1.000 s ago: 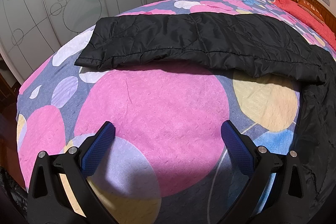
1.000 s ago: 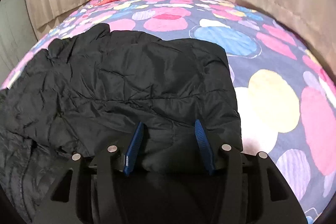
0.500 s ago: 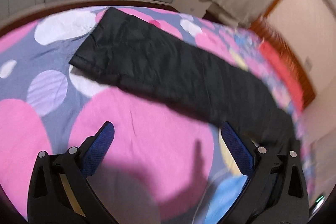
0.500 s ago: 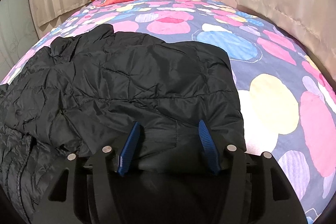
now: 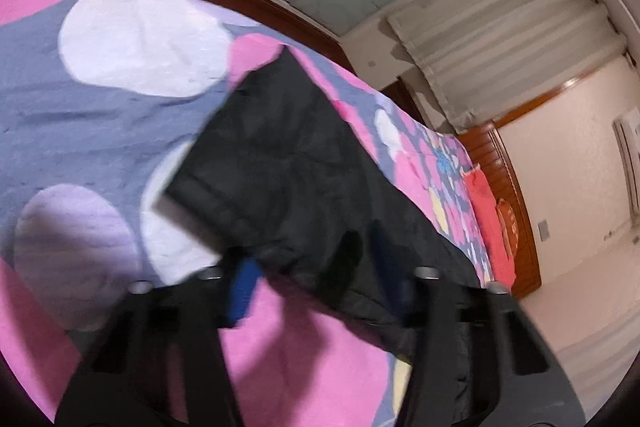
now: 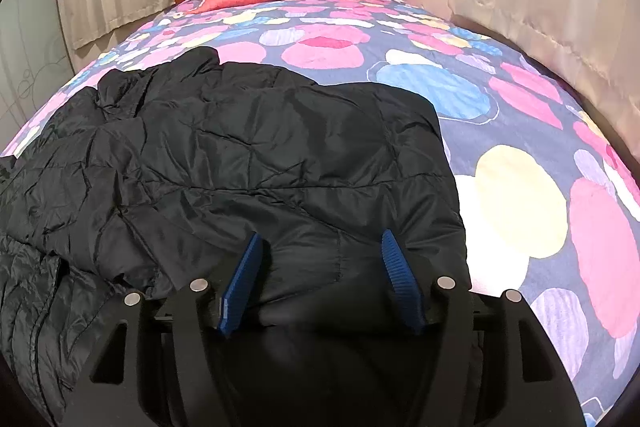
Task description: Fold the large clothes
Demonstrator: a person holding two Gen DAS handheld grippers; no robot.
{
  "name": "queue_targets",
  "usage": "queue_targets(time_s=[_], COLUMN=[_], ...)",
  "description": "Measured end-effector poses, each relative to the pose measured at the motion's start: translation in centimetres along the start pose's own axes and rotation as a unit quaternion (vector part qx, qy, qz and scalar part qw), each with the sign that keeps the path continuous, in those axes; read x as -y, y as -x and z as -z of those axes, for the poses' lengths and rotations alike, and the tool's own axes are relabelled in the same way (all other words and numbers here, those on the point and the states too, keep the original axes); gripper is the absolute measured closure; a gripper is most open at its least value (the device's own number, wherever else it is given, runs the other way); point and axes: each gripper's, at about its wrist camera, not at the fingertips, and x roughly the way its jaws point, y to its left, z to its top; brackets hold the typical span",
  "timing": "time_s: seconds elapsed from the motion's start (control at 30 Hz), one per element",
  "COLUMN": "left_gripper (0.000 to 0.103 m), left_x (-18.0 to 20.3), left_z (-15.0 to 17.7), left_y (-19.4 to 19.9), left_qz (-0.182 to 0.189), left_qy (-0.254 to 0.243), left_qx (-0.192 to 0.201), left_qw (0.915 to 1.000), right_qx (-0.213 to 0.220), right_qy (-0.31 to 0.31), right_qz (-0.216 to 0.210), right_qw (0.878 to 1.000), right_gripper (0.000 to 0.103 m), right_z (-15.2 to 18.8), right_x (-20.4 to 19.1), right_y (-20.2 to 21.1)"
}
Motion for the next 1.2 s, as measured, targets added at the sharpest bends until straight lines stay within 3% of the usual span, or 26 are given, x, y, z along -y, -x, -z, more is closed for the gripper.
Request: queue_targets(time_s=[0.07,0.17,0.43,0.57,0.67,0.93,1.0,1.1,1.2], left_gripper=[0.082,0.089,0.093,0.094,0.095,0.095,0.095,0.095,0.095], left_x=[-0.3,0.9,9.9,15.4,20.2,32.3,34.0,36.6,37.0], left_z=[-0.3,-0.6,0.4,3.1,6.1,17.6,20.1,25.3,30.0], left_y=[0.0,0.2,2.0,1.6,1.1,-1.5,-2.4,-3.2,-3.8], left_qz=[-0.009,-0.017,0.02,0.055,0.084,0.148,0.154,0.167,0.177], left_qy=[0.002,-0.022,-0.148,-0.2,-0.242,-0.355,-0.374,-0.409,-0.43], left_qx=[0.001,0.008,0.046,0.028,0.0,-0.08,-0.095,-0.128,-0.158], left_qw=[1.0,0.9996,0.9877,0.9778,0.9667,0.9194,0.9095,0.8878,0.8709], right_qx=[0.0,0.0,0.003,0.004,0.005,0.007,0.008,0.009,0.009], right_qy=[-0.001,-0.001,-0.001,-0.002,-0.003,-0.008,-0.01,-0.01,-0.011], right_qz=[0.001,0.001,0.002,0.0,-0.001,-0.007,-0.009,-0.01,-0.011], right_qw=[1.0,1.0,1.0,1.0,1.0,1.0,1.0,1.0,1.0], right_gripper=[0.04,0.04,0.04,0.04,0.04,0.04,0.039,0.039,0.039], right_z=[0.0,0.0,-0.2,-0.2,-0.3,-0.3,-0.2,-0.2,-0.4], right_x=[-0.1,-0.1,-0.1,-0.1,-0.1,0.1,0.1,0.1,0.1], right_y=[0.0,0.0,0.1,0.1,0.1,0.0,0.0,-0.1,-0.2])
